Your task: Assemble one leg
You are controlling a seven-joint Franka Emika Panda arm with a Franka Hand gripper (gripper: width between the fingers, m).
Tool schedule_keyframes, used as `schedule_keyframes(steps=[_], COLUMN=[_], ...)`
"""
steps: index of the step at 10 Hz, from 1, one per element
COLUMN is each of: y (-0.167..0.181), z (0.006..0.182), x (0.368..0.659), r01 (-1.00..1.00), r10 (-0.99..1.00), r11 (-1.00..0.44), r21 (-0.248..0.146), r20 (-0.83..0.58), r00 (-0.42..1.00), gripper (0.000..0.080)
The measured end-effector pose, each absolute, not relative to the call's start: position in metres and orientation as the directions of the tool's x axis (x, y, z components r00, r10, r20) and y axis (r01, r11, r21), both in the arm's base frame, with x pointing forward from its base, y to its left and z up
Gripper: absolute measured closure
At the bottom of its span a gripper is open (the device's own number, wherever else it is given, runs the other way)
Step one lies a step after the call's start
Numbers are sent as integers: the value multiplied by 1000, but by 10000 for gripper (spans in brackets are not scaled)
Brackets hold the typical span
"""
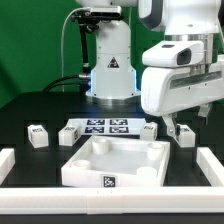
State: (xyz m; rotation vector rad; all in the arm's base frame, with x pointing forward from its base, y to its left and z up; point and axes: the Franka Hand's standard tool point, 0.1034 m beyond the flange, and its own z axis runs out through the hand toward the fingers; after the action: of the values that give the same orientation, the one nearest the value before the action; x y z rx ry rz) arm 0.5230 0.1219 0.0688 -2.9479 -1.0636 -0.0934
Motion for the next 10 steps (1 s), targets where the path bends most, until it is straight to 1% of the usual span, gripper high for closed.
schedule_keyframes(steps=[10], y=[122], z=[69], x=[523], r01=[638], r10=[637], r11=[-770], r21=[14], r20=[58], r00=[768], gripper=[150])
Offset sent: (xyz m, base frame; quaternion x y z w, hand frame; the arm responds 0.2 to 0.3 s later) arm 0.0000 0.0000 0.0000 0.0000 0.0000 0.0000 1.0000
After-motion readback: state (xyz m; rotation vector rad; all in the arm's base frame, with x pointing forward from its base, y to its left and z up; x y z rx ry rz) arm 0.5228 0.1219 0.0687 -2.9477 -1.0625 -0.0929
